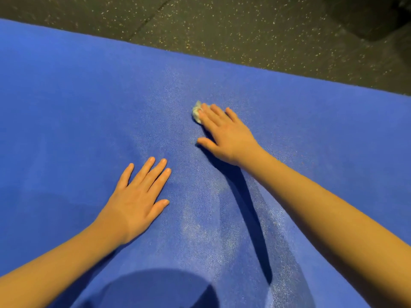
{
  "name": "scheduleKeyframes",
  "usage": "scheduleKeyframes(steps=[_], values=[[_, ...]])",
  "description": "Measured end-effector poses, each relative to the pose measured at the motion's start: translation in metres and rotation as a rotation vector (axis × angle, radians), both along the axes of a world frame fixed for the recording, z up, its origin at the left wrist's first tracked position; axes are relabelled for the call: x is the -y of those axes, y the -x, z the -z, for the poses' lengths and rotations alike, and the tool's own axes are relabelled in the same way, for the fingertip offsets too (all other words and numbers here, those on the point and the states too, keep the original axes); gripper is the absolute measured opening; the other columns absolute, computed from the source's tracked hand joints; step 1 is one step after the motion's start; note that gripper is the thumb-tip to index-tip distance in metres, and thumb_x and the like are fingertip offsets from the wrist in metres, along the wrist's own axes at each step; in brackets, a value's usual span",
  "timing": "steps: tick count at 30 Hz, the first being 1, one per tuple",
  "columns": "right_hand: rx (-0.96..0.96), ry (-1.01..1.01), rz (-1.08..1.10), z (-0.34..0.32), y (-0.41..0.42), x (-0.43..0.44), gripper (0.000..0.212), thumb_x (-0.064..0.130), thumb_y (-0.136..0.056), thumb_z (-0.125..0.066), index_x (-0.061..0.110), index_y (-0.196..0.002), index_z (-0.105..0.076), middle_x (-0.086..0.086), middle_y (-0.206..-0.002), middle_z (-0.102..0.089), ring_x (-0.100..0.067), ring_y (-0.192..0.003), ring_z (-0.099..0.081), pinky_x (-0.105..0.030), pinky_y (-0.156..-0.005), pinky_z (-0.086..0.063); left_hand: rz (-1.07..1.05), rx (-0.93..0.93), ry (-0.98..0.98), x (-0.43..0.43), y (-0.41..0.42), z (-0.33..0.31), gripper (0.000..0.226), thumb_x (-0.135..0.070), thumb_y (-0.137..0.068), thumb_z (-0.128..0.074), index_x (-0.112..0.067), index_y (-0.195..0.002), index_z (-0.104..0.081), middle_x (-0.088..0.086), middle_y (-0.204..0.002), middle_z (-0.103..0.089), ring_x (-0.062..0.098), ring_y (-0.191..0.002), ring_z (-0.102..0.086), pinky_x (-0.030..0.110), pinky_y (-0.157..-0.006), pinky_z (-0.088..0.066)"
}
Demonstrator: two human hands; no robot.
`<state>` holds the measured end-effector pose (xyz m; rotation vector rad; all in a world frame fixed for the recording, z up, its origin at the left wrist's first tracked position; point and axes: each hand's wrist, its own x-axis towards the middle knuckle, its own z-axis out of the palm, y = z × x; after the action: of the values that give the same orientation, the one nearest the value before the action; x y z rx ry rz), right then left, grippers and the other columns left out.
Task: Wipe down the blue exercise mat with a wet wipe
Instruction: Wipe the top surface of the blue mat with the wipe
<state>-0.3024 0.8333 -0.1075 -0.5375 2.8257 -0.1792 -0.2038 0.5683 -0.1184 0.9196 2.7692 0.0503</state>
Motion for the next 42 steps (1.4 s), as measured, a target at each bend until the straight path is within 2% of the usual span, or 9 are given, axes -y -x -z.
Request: scheduleKeyframes(steps=[5, 11, 17, 21, 23, 27, 31, 35, 42], values=[[0.004, 0.058, 0.234, -0.001, -0.009, 0.000, 0.073, 0.052, -0.097, -0.038, 0.018, -0.154, -0.008, -0.003, -0.162, -0.002, -0.023, -0.149, -0.001, -0.039, -0.118, 0.001, -0.029, 0.004, -0.024, -0.001, -0.006, -0.001, 0.066, -0.054, -0.100, -0.008, -0.010, -0.144, -0.030, 0.007, -0.153, -0.032, 0.013, -0.148, 0.006, 0.049, -0.112, -0.011], [-0.002, 0.045, -0.129, 0.002, -0.059, -0.003, 0.074, 0.055, -0.094, -0.029, 0.010, -0.152, -0.023, -0.008, -0.159, -0.018, -0.028, -0.147, -0.016, -0.039, -0.117, -0.006, -0.009, 0.023, -0.013, 0.003, -0.012, -0.004, 0.067, -0.056, -0.099, -0.010, -0.011, -0.145, -0.028, 0.006, -0.154, -0.029, 0.013, -0.148, 0.005, 0.046, -0.112, -0.010], [-0.006, 0.107, 0.243, -0.002, -0.061, 0.004, 0.072, 0.048, -0.098, -0.039, 0.015, -0.154, -0.009, -0.005, -0.162, -0.002, -0.025, -0.149, -0.001, -0.035, -0.118, 0.003, -0.028, 0.039, 0.001, 0.006, -0.022, -0.008, 0.071, -0.058, -0.099, -0.012, -0.009, -0.144, -0.036, 0.007, -0.154, -0.031, 0.011, -0.147, 0.008, 0.047, -0.111, -0.013], [0.044, 0.128, -0.044, 0.002, -0.107, 0.014, 0.078, 0.058, -0.089, -0.024, 0.010, -0.150, -0.027, -0.010, -0.159, -0.020, -0.029, -0.146, -0.017, -0.038, -0.116, -0.003, -0.043, 0.068, 0.008, 0.008, -0.035, -0.009, 0.076, -0.063, -0.097, -0.014, -0.009, -0.145, -0.037, 0.006, -0.156, -0.026, 0.011, -0.148, 0.008, 0.048, -0.110, -0.012], [-0.042, 0.067, -0.006, 0.004, -0.107, -0.001, 0.074, 0.055, -0.091, -0.025, 0.010, -0.149, -0.032, -0.009, -0.156, -0.027, -0.029, -0.145, -0.024, -0.040, -0.115, -0.007, -0.049, 0.067, 0.021, 0.010, -0.042, -0.009, 0.076, -0.063, -0.097, -0.014, -0.009, -0.145, -0.038, 0.005, -0.156, -0.026, 0.011, -0.148, 0.007, 0.047, -0.111, -0.011], [0.004, 0.122, 0.210, -0.005, -0.115, -0.004, 0.068, 0.049, -0.098, -0.036, 0.014, -0.153, -0.016, -0.005, -0.161, -0.008, -0.025, -0.149, -0.004, -0.035, -0.117, 0.006, -0.099, 0.059, 0.020, 0.006, -0.053, -0.013, 0.075, -0.059, -0.099, -0.012, -0.007, -0.143, -0.041, 0.006, -0.153, -0.030, 0.018, -0.146, -0.009, 0.046, -0.111, -0.011], [-0.011, 0.156, 0.032, -0.014, -0.156, 0.018, 0.073, 0.052, -0.087, -0.035, 0.000, -0.136, -0.049, -0.012, -0.148, -0.042, -0.030, -0.137, -0.036, -0.036, -0.117, -0.010, -0.148, 0.044, 0.018, 0.000, -0.065, -0.017, 0.072, -0.053, -0.100, -0.010, -0.004, -0.141, -0.045, 0.007, -0.151, -0.033, 0.021, -0.140, -0.020, 0.045, -0.109, -0.014], [-0.071, 0.219, 0.075, -0.011, -0.168, 0.010, 0.055, 0.029, -0.086, -0.065, -0.006, -0.126, -0.056, -0.018, -0.136, -0.052, -0.037, -0.126, -0.048, -0.044, -0.114, -0.027, -0.215, 0.073, -0.039, -0.001, -0.078, -0.016, 0.071, -0.053, -0.097, -0.012, -0.007, -0.146, -0.036, 0.001, -0.155, -0.021, 0.016, -0.144, -0.013, 0.045, -0.116, -0.011], [0.027, 0.404, 0.009, -0.016, -0.204, 0.026, 0.055, 0.021, -0.092, -0.058, -0.002, -0.139, -0.040, -0.018, -0.147, -0.037, -0.033, -0.139, -0.027, -0.023, -0.118, 0.003, -0.299, 0.148, -0.079, -0.001, -0.092, -0.021, 0.082, -0.058, -0.086, -0.002, -0.013, -0.151, -0.025, -0.007, -0.155, -0.006, 0.011, -0.144, -0.002, 0.045, -0.118, -0.004]])
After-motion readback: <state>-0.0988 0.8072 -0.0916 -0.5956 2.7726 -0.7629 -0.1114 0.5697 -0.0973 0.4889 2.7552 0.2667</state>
